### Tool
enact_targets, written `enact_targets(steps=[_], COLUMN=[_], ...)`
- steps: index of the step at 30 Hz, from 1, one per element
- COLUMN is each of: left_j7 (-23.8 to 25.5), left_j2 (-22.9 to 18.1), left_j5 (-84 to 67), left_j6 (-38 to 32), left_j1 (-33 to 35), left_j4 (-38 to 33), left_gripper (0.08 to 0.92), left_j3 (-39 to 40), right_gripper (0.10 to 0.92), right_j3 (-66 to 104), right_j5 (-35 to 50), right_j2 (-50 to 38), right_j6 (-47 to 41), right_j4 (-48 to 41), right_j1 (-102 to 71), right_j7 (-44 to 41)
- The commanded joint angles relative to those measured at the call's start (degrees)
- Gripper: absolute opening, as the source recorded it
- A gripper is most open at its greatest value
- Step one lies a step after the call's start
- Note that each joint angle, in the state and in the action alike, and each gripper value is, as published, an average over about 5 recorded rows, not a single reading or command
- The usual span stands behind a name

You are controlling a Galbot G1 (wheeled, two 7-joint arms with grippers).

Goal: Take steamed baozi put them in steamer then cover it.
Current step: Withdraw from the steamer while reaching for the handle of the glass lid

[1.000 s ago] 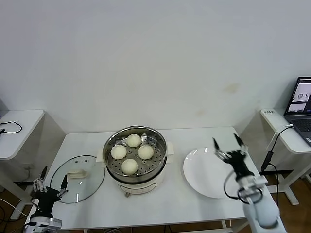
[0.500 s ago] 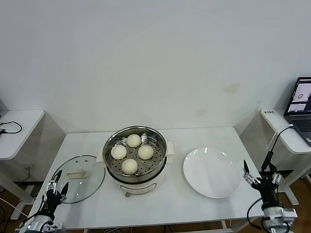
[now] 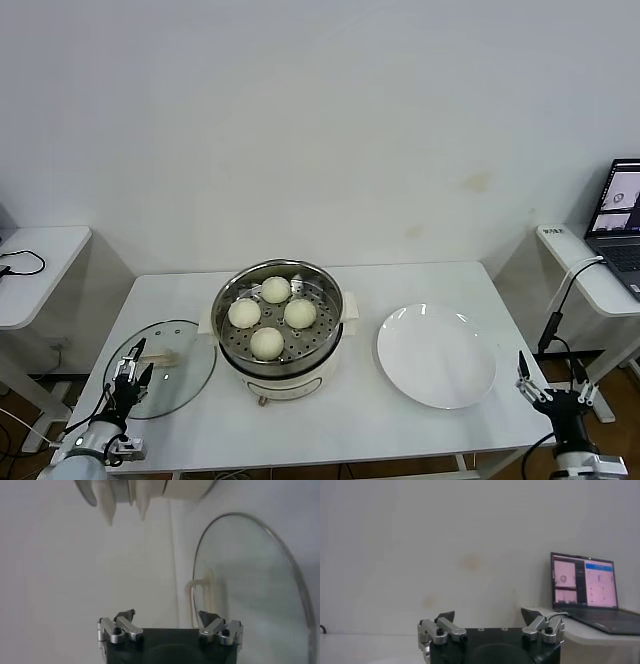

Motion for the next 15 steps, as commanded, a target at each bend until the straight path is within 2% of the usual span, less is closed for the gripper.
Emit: enact_targets(steps=[1,15], left_j7=[0.05,0.20], left_j2=[0.65,0.88], left_j5=[1.83,0.84], left_j6=[-0.08,-0.23], left_j1=[-7.47,-13.72], left_j4=[5.83,14.02], left_gripper=[0.823,0.823], left_j3=[3.27,6.17], right_gripper=[0.823,0.823], right_j3=[1.14,1.28], right_j5=[0.01,-0.37], right_j2=[0.85,1.53], right_j6=[-0.03,-0.27], right_j4=[-0.02,-1.00], right_j1=[-1.34,-1.40], right_j7=[-0.20,-0.53])
